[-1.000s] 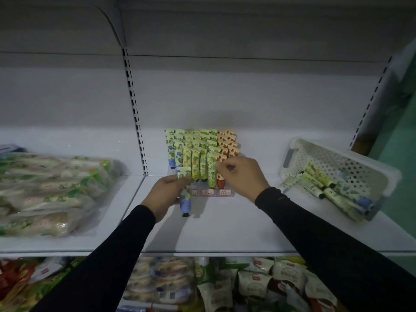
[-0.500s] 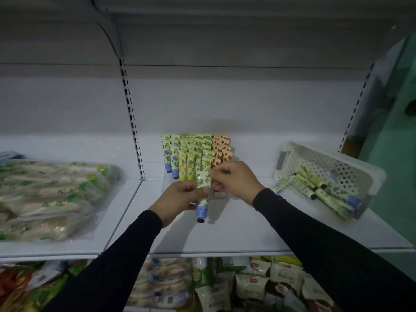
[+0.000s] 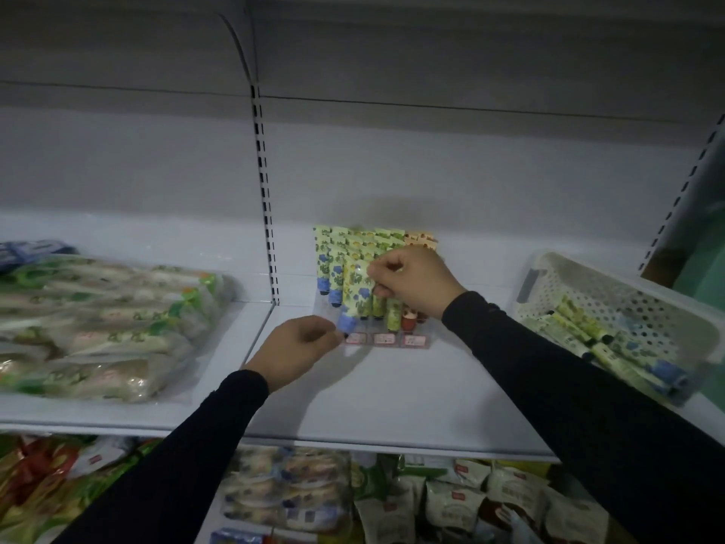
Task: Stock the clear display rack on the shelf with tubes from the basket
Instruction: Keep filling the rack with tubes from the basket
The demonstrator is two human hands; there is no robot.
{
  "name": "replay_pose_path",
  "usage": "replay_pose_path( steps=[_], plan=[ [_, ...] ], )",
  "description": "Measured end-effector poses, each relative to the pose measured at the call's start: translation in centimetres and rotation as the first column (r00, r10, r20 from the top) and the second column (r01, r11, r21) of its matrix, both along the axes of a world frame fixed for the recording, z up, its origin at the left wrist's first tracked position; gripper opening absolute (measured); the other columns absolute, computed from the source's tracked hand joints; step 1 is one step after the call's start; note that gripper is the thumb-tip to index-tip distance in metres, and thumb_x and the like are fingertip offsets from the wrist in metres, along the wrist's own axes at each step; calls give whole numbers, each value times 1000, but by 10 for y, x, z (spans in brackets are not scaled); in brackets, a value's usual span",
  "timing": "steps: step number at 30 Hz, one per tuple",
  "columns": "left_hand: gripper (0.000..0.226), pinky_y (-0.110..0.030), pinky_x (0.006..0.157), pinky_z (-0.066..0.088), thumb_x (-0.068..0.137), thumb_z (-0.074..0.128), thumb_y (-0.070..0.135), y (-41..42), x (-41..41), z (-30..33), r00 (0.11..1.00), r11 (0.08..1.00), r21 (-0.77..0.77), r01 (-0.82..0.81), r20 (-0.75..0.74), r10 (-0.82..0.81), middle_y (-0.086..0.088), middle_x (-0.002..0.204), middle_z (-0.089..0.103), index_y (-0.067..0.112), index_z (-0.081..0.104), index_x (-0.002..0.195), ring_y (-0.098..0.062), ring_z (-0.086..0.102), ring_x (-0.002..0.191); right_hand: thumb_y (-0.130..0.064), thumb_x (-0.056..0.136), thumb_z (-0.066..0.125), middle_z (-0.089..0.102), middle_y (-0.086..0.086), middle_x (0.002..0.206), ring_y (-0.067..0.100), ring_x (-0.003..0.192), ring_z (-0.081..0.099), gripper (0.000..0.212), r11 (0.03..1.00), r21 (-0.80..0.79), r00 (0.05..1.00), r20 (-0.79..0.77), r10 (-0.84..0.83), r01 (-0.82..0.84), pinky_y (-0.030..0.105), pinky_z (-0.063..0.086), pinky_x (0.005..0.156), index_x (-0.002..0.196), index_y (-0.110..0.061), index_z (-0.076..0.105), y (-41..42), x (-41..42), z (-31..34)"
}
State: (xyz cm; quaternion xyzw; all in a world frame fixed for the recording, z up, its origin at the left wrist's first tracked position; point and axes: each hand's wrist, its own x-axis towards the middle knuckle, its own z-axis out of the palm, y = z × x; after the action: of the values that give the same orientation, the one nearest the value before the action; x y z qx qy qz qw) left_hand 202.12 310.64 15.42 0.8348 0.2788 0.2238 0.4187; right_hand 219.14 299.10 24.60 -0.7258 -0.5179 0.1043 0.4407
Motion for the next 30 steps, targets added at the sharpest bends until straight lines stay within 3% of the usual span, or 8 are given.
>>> replay_pose_path(
  steps=[3,6,10,13,16,20,24,30],
  plan=[
    [52,-26,90,42,89,54,61,24,-16,-18,961,942,327,-81,-223,160,4,123,63,20,66,120,-16,58,113,-23,95,58,66,-11,64,-7,53,61,24,999,20,986,164,-41,38,3,41,56,79,-12,73,16,0,11],
    [87,-30,101,37,73,34,78,32,-20,-32,932,895,447,-11,-321,172,-5,126,60,12,62,121,-24,51,121,-23,94,58,64,-8,61,-1,49,55,33,993,83,954,281,-108,88,10,44,58,66,-11,68,33,-2,17],
    [60,-33,93,39,79,31,77,44,-16,-54,920,834,550,40,-347,185,3,100,52,22,51,91,-22,51,109,-21,93,57,53,0,51,8,46,45,41,979,156,888,420,-187,132,25,44,62,55,-4,56,58,-5,18],
    [60,-35,97,38,81,28,75,48,-13,-59,906,814,576,68,-378,192,3,105,50,21,49,95,-21,47,112,-22,93,54,53,6,55,21,53,48,41,977,159,855,479,-199,139,31,46,62,57,-3,55,73,-7,15],
    [65,-36,102,36,79,24,76,48,-12,-62,903,813,577,76,-386,189,0,113,52,20,50,101,-21,45,117,-21,92,52,41,1,51,18,50,40,43,972,146,826,513,-232,183,34,47,60,52,-11,43,86,-9,12],
    [60,-35,101,37,80,25,74,47,-12,-62,908,817,574,62,-372,192,2,108,51,21,48,96,-21,46,115,-23,91,51,51,5,55,22,52,49,41,970,118,825,511,-242,212,35,52,59,52,-11,46,97,-14,2],
    [56,-34,100,37,80,28,73,47,-12,-62,913,816,575,54,-359,193,2,107,51,22,46,93,-19,46,113,-20,93,49,39,-1,51,23,57,46,46,969,79,801,550,-237,233,29,41,55,49,-17,37,102,-19,-7],
    [56,-33,100,36,82,31,73,47,-13,-60,917,819,571,52,-352,186,3,109,52,21,48,96,-19,45,114,-19,92,47,36,-1,52,22,57,43,41,964,73,757,605,-245,254,27,30,53,52,-16,37,111,-21,-8]
  ],
)
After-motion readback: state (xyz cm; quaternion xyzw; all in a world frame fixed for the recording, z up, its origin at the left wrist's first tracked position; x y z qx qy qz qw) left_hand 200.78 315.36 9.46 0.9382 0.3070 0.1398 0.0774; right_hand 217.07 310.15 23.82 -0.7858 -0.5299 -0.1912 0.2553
